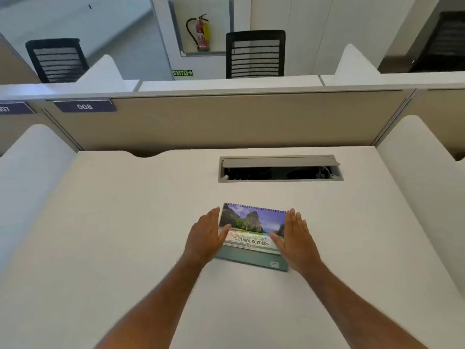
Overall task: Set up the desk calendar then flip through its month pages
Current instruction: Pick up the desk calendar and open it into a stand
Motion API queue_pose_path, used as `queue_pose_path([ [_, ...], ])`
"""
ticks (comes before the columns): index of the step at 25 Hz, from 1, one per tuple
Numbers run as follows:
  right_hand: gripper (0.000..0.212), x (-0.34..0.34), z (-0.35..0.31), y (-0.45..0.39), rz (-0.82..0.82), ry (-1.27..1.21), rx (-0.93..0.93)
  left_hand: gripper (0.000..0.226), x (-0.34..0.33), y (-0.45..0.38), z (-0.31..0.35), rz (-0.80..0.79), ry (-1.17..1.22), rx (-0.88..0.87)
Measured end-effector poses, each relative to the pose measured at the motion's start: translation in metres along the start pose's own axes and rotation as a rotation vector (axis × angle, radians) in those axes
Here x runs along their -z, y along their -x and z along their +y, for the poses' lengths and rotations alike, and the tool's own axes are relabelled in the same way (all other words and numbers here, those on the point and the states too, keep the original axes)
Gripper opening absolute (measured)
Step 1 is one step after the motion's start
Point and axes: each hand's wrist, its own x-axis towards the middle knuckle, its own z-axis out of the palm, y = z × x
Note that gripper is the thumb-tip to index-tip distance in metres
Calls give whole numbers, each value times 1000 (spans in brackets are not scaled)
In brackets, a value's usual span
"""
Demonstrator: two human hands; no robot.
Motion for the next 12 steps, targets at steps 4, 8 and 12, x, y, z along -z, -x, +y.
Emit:
queue_pose_path([
  [4, 88, -33, 4, 24, -94, -69, -85, 68, -29, 14, 1, -126, 58, 155],
  [8, 78, -39, -6, 19, -87, -214, -161, 53, -41, 9, 10, -83, 270, 256],
  [12, 56, -30, -24, 8, 38, -468, -347, 44, -40, -2, 14, -79, 544, 413],
])
